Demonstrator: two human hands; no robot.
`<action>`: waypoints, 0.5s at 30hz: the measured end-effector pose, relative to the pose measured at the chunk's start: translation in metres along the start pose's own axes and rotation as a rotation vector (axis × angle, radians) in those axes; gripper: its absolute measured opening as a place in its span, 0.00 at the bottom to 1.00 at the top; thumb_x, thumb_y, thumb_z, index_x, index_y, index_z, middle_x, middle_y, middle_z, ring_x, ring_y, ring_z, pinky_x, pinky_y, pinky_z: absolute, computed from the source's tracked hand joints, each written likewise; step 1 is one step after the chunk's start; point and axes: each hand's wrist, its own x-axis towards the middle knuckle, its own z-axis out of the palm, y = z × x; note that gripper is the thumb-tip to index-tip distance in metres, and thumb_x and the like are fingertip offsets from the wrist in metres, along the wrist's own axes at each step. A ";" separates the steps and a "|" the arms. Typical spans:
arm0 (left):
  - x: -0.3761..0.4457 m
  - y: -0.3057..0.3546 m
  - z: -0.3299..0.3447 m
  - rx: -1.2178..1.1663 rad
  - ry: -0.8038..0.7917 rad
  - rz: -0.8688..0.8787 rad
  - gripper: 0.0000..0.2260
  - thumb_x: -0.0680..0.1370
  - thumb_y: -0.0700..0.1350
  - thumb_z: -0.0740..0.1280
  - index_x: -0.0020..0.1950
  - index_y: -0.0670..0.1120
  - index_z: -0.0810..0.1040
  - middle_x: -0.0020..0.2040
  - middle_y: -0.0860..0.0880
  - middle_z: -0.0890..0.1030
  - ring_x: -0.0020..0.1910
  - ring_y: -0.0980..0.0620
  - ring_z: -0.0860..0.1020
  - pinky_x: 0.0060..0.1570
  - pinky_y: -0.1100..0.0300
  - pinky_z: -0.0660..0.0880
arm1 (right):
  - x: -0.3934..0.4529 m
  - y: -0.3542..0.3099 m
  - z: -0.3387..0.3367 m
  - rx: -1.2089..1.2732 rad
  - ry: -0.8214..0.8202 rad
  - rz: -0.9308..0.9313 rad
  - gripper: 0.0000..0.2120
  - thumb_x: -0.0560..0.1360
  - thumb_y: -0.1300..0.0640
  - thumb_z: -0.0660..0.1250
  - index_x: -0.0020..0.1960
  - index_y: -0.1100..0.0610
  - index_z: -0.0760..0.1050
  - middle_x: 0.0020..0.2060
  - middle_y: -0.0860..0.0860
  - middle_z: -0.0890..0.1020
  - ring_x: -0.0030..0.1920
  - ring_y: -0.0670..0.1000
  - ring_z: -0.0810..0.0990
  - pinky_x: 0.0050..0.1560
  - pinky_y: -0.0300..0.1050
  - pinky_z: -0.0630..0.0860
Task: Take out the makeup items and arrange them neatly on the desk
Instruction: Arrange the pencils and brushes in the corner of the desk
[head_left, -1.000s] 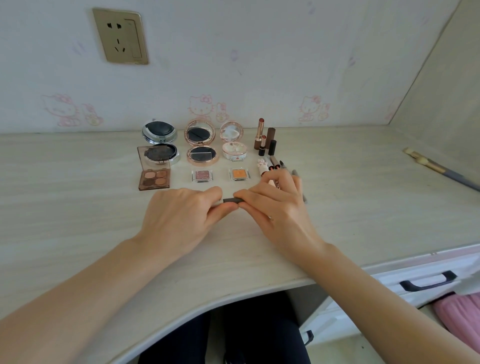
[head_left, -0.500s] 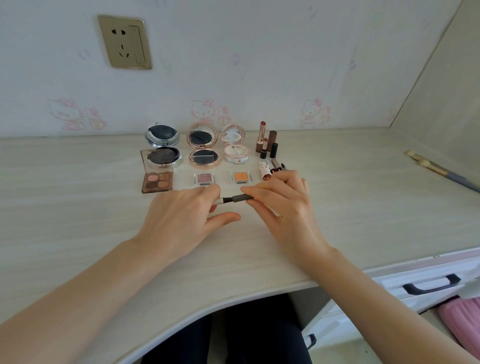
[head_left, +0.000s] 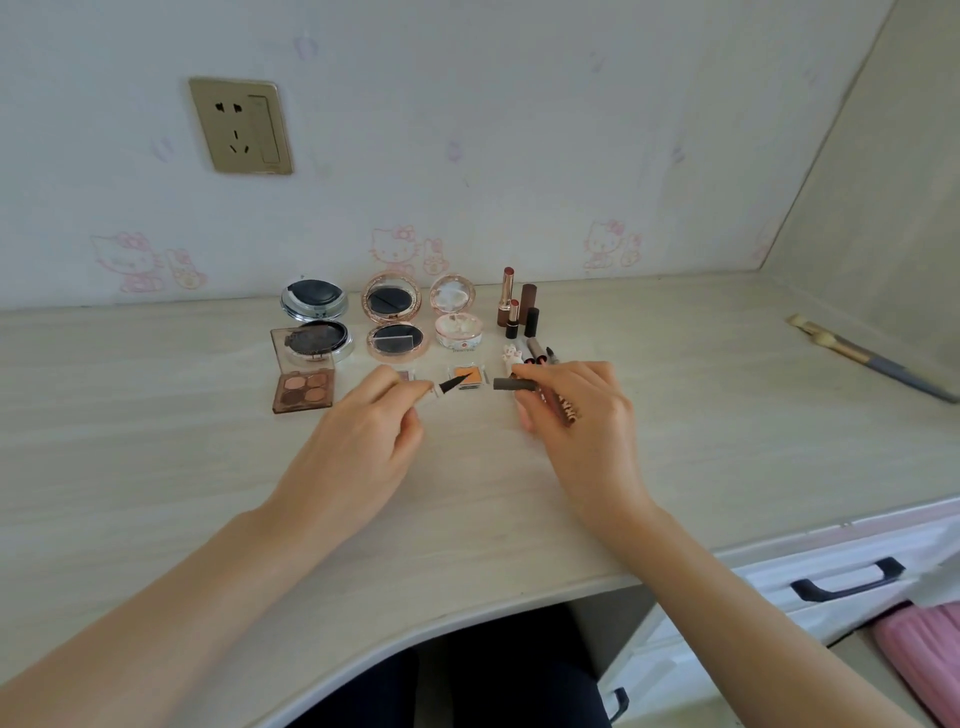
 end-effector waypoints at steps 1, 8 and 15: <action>0.001 0.001 0.001 -0.039 0.011 -0.010 0.12 0.77 0.35 0.63 0.60 0.42 0.79 0.44 0.53 0.71 0.35 0.54 0.70 0.40 0.61 0.69 | 0.001 -0.001 -0.003 0.005 0.004 0.014 0.11 0.73 0.62 0.71 0.55 0.55 0.82 0.38 0.46 0.80 0.48 0.50 0.73 0.49 0.33 0.70; 0.019 0.023 0.014 -0.311 0.008 -0.143 0.14 0.74 0.42 0.69 0.56 0.58 0.75 0.36 0.57 0.79 0.36 0.59 0.78 0.38 0.67 0.74 | 0.008 0.011 -0.030 0.114 -0.009 0.227 0.08 0.74 0.54 0.70 0.51 0.45 0.82 0.45 0.45 0.80 0.49 0.35 0.74 0.46 0.23 0.67; 0.045 0.068 0.041 -0.320 -0.110 -0.039 0.05 0.77 0.43 0.64 0.45 0.54 0.75 0.33 0.56 0.77 0.31 0.55 0.75 0.35 0.50 0.75 | 0.022 0.045 -0.055 0.009 -0.057 0.279 0.07 0.76 0.55 0.67 0.51 0.48 0.82 0.43 0.38 0.82 0.46 0.41 0.77 0.42 0.24 0.67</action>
